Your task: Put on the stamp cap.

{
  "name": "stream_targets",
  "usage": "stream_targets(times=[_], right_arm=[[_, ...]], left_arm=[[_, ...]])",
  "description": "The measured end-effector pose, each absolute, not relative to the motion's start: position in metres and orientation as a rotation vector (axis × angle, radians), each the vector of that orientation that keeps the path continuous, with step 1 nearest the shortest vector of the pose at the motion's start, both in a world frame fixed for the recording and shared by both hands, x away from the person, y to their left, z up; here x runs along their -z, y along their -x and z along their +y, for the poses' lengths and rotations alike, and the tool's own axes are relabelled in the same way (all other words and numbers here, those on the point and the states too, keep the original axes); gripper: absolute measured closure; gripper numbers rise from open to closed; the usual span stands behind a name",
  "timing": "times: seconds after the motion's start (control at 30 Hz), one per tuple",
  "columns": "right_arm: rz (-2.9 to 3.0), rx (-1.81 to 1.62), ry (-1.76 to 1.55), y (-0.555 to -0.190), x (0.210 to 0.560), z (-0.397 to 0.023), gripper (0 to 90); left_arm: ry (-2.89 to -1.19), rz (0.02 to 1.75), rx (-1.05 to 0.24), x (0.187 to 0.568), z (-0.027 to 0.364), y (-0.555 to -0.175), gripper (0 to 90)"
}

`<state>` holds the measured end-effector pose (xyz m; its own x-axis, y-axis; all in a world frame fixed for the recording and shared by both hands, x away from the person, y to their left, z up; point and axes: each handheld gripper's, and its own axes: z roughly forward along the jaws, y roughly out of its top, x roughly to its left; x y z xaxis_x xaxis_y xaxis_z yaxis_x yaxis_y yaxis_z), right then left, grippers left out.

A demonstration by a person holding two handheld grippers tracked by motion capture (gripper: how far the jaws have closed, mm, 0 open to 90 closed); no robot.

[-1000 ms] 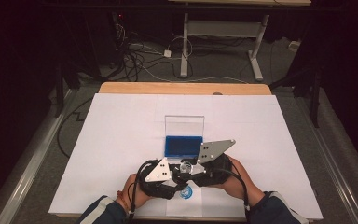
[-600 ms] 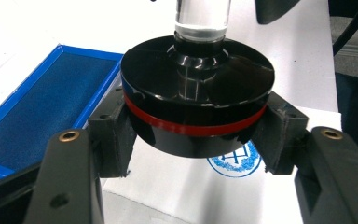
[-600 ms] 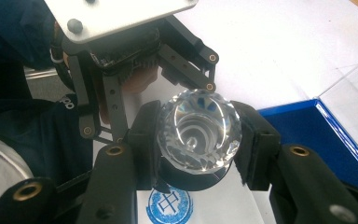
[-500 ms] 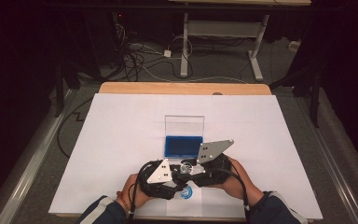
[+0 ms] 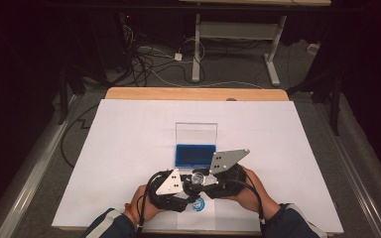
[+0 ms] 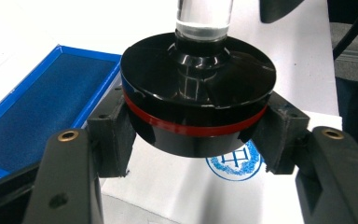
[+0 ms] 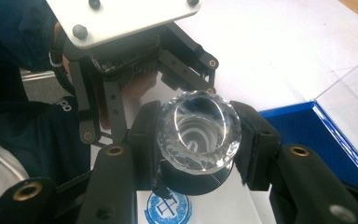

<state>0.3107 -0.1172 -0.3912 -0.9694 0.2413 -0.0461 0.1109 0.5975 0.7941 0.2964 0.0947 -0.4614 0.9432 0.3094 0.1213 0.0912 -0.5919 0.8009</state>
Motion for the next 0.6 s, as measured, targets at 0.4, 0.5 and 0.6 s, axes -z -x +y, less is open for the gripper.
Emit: stream_targets(times=[0.4,0.5,0.6], right_arm=[[2.66,-1.322,-0.302,-0.3108,0.3905,-0.118,56.4],[2.658,-1.321,-0.303,-0.3109,0.3903,-0.1183,56.4],[2.656,-1.322,-0.298,-0.3106,0.3891,-0.1191,56.4]], left_arm=[[-2.215,0.31,-0.324,0.4643,0.0917,-0.2972,31.1],[-2.227,0.311,-0.33,0.4649,0.0914,-0.2979,27.6],[-2.232,0.317,-0.333,0.4659,0.0912,-0.2982,26.2]])
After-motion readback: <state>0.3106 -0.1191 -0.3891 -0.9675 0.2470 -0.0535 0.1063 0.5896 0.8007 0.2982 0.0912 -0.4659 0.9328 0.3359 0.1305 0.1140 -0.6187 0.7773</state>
